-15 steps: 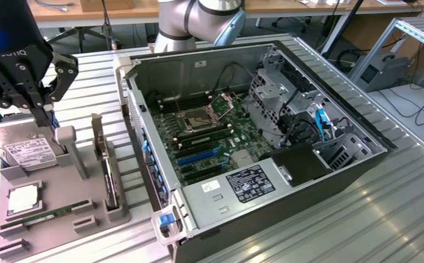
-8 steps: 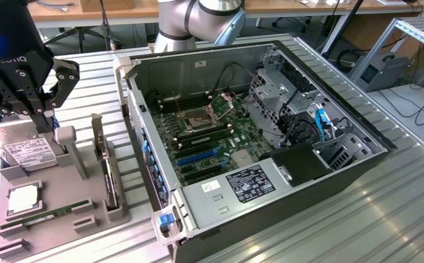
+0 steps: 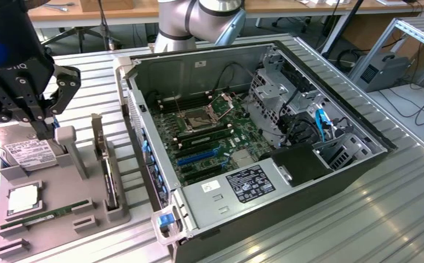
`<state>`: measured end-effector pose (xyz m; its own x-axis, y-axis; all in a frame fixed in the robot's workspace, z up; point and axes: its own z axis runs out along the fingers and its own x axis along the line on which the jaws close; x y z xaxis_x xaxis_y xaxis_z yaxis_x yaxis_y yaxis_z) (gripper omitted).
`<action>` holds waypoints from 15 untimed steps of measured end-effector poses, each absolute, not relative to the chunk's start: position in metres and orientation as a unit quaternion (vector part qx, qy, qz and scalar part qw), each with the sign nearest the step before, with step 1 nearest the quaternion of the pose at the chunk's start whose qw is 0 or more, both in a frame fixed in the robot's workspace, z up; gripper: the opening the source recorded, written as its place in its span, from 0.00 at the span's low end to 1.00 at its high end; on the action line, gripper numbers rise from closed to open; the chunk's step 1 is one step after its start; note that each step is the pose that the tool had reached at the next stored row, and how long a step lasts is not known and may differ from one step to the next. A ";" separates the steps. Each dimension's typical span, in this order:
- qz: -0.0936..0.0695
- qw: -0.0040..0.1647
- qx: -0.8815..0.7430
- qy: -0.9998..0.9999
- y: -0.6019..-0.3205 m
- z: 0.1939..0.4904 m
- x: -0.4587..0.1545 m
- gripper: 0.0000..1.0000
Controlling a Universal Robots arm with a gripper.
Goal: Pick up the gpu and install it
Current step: 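Reach for the gpu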
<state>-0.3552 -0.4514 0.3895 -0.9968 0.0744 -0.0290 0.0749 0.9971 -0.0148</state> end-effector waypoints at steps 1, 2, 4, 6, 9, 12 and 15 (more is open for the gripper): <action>-0.008 0.014 0.037 0.999 -0.452 0.389 -0.355 0.11; -0.008 0.014 0.037 0.999 -0.454 0.389 -0.355 0.11; -0.009 0.014 0.037 0.999 -0.456 0.389 -0.355 0.11; -0.009 0.014 0.037 0.999 -0.457 0.389 -0.355 0.11; -0.010 0.014 0.037 0.999 -0.460 0.389 -0.355 0.11; -0.010 0.014 0.037 0.999 -0.463 0.389 -0.355 0.11; -0.011 0.014 0.037 0.999 -0.466 0.388 -0.355 0.11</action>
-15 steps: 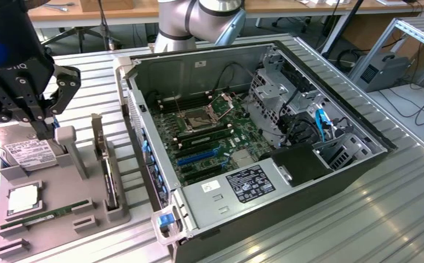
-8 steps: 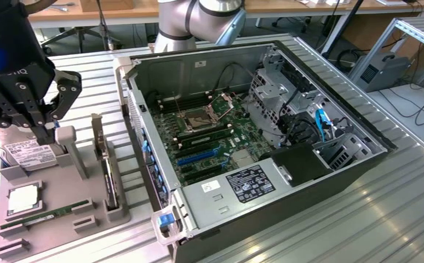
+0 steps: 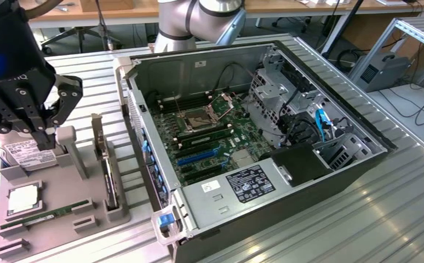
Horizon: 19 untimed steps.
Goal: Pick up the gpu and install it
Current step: 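Reach for the gpu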
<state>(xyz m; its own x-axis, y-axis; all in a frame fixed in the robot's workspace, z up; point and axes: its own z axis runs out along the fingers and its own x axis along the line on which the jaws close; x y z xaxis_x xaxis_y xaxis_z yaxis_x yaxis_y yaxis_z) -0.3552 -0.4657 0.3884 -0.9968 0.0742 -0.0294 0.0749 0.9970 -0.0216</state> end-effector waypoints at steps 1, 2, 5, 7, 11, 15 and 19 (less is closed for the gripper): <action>-0.012 0.014 0.037 0.999 -0.467 0.388 -0.355 0.11; -0.012 0.014 0.037 0.999 -0.468 0.388 -0.355 0.11; -0.013 0.014 0.037 0.999 -0.472 0.388 -0.355 0.11; -0.013 0.014 0.037 0.999 -0.473 0.388 -0.355 0.11; -0.014 0.014 0.037 0.999 -0.477 0.388 -0.355 0.11; -0.015 0.014 0.037 0.999 -0.481 0.387 -0.355 0.11; -0.015 0.014 0.037 0.999 -0.481 0.387 -0.355 0.11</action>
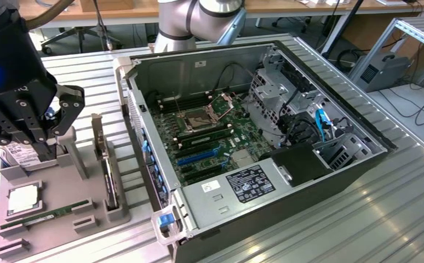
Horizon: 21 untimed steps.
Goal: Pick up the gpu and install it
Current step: 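Reach for the gpu, then pick up the gpu and move the gpu toward the slot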
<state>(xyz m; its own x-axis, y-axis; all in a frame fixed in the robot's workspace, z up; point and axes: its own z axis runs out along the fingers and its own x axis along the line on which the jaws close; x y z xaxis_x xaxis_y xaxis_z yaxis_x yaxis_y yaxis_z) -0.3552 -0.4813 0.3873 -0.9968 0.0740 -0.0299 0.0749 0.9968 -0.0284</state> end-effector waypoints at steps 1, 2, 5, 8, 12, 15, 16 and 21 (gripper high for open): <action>-0.015 0.014 0.037 0.999 -0.481 0.387 -0.355 0.11; -0.015 0.014 0.037 0.999 -0.481 0.387 -0.355 0.11; -0.015 0.014 0.037 0.999 -0.481 0.387 -0.355 0.11; -0.015 0.014 0.037 0.999 -0.481 0.387 -0.355 0.11; -0.015 0.014 0.037 0.999 -0.481 0.387 -0.355 0.17; -0.015 0.014 0.037 0.999 -0.481 0.387 -0.355 0.36; -0.015 0.014 0.037 0.999 -0.481 0.387 -0.355 0.42; -0.015 0.014 0.037 0.999 -0.481 0.385 -0.355 0.48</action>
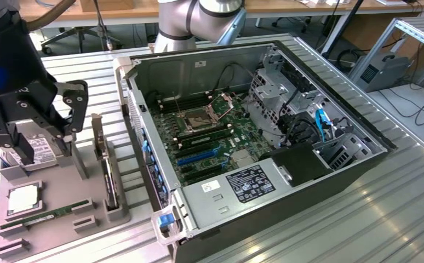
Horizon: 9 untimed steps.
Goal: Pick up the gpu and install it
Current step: 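Pick up the gpu and move the gpu toward the slot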
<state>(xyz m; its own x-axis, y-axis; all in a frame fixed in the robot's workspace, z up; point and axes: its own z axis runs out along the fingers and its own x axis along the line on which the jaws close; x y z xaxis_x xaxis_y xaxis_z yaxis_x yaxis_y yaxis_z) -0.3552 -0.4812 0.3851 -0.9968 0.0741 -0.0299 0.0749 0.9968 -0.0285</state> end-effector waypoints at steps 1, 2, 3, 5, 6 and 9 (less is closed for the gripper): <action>-0.015 0.014 0.037 0.999 -0.481 0.384 -0.355 0.48; -0.015 0.014 0.037 0.999 -0.481 0.384 -0.355 0.48; -0.015 0.014 0.037 0.999 -0.481 0.383 -0.355 0.48; -0.015 0.014 0.037 0.999 -0.481 0.382 -0.355 0.48; -0.015 0.014 0.037 0.999 -0.481 0.381 -0.354 0.48; -0.015 0.014 0.037 0.999 -0.481 0.379 -0.353 0.48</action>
<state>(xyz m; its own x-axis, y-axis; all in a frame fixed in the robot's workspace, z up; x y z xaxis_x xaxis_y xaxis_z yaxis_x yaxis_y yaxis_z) -0.3532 -0.4813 0.3786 -0.9968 0.0741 -0.0301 0.0749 0.9968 -0.0283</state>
